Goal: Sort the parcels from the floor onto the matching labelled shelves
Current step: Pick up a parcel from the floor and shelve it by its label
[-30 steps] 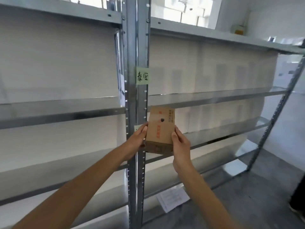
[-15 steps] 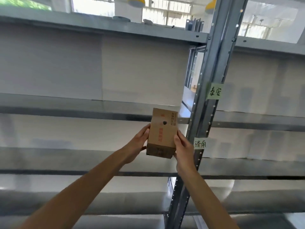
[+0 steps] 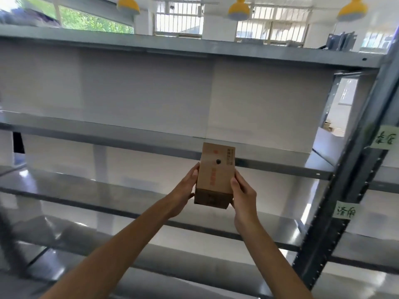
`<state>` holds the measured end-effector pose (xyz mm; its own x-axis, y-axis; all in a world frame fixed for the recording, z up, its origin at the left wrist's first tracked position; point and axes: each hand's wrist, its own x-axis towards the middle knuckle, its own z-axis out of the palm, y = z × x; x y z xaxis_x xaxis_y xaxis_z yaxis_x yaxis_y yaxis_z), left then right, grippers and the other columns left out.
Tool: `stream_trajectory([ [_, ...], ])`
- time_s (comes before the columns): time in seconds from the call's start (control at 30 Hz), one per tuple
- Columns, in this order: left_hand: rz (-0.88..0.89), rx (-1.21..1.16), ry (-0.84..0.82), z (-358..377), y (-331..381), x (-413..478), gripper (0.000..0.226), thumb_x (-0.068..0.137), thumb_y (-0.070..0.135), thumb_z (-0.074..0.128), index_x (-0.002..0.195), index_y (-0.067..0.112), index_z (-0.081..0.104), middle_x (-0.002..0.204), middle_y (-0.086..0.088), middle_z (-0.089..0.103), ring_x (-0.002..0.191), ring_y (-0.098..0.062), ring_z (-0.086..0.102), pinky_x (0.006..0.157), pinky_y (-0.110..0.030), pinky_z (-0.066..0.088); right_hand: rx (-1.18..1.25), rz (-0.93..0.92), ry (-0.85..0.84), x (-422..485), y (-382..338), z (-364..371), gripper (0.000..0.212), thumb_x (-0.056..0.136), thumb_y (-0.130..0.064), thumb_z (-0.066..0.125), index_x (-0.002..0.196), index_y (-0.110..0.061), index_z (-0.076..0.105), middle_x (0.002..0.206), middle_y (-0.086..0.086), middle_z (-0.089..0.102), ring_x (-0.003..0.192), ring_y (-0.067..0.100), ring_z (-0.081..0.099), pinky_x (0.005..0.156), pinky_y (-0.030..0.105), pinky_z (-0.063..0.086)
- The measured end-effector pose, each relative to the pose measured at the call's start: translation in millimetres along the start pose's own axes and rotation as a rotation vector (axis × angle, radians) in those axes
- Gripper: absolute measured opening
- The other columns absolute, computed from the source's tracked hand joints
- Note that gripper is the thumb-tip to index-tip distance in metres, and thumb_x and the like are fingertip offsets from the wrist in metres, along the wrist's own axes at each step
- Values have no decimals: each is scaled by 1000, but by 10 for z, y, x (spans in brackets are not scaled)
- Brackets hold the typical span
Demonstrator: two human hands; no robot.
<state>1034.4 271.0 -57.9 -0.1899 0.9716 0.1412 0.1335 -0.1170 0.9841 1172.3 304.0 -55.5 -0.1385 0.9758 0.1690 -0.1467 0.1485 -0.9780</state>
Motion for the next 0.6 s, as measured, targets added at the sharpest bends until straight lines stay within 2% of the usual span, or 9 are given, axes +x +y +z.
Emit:
stream_trajectory([
  [0.13,-27,-16,47,-493,-54,-122,44,95,56,20,136,46,30,147,6,38,139,-23,32,111,-58,27,13,8,-36,-129,38,493,34,95,-25,48,129,-27,52,102,-17,56,103,12,52,103,47,42],
  [0.2,-36,-37,60,-676,-73,-162,39,96,55,21,132,47,34,133,11,48,131,-22,40,108,-56,34,15,4,-54,-170,66,677,35,95,-25,48,130,-27,51,102,-17,57,104,13,53,103,46,43],
  [0.27,-44,-57,68,-830,-90,-204,33,96,53,21,125,51,36,121,17,50,123,-19,43,107,-54,37,6,4,-72,-187,98,825,35,95,-25,48,130,-28,51,104,-16,56,109,16,55,104,46,43],
  [0.43,-57,-106,120,-1170,-183,-152,44,96,52,22,139,42,30,141,1,42,133,-27,38,107,-55,36,-13,-12,-127,-114,164,1144,35,96,-26,47,130,-31,50,102,-18,58,105,12,54,103,46,44],
  [0.53,-36,-119,137,-1349,-223,-68,46,96,52,22,141,42,26,142,2,42,132,-25,38,106,-52,38,-33,-43,-165,10,200,1341,34,96,-26,46,129,-35,48,109,-13,59,106,12,55,103,45,45],
  [0.6,-22,-114,151,-1482,-261,8,45,96,53,22,140,44,27,139,4,44,131,-23,40,106,-52,38,-26,-56,-201,103,225,1474,31,96,-26,46,125,-39,47,106,-15,60,105,11,56,102,42,46],
])
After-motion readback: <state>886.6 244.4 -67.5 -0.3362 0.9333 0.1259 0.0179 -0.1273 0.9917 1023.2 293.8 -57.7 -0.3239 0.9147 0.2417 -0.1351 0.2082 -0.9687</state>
